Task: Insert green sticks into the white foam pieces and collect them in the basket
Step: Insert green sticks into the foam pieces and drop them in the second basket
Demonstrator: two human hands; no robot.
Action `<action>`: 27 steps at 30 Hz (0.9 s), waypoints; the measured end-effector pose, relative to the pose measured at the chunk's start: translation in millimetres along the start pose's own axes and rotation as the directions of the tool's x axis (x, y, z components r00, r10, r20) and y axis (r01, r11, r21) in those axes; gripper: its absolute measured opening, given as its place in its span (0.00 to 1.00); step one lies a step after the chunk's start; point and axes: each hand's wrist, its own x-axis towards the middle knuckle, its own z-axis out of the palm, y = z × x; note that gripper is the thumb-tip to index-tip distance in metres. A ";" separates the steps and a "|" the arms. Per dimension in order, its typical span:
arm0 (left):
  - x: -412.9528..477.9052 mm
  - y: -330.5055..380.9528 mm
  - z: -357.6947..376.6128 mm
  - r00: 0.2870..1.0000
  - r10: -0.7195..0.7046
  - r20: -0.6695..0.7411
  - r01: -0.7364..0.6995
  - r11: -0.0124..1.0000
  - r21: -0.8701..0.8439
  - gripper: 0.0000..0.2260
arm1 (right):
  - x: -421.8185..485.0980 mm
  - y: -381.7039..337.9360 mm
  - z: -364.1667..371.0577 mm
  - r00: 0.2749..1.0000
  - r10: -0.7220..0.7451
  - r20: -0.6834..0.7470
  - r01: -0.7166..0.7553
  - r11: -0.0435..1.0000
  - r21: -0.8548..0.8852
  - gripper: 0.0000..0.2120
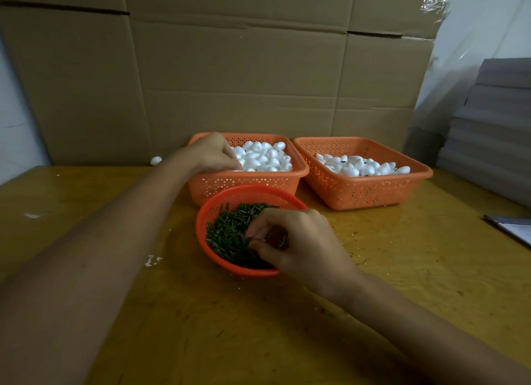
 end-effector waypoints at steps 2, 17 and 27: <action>-5.3 3.1 0.1 0.988 -0.011 -0.152 -0.027 0.969 -0.244 0.08 | -0.5 1.7 0.9 0.998 -0.005 -0.057 0.006 1.000 0.016 0.08; -145.7 21.5 48.2 0.976 0.018 -0.215 -0.205 0.390 -0.898 0.16 | 2.9 11.6 1.9 0.952 0.151 -0.268 -0.033 0.917 0.398 0.07; -155.2 12.3 52.4 0.954 0.043 -0.295 -0.296 0.270 -0.916 0.14 | 1.3 14.9 8.9 0.959 0.147 -0.244 -0.048 0.928 0.369 0.07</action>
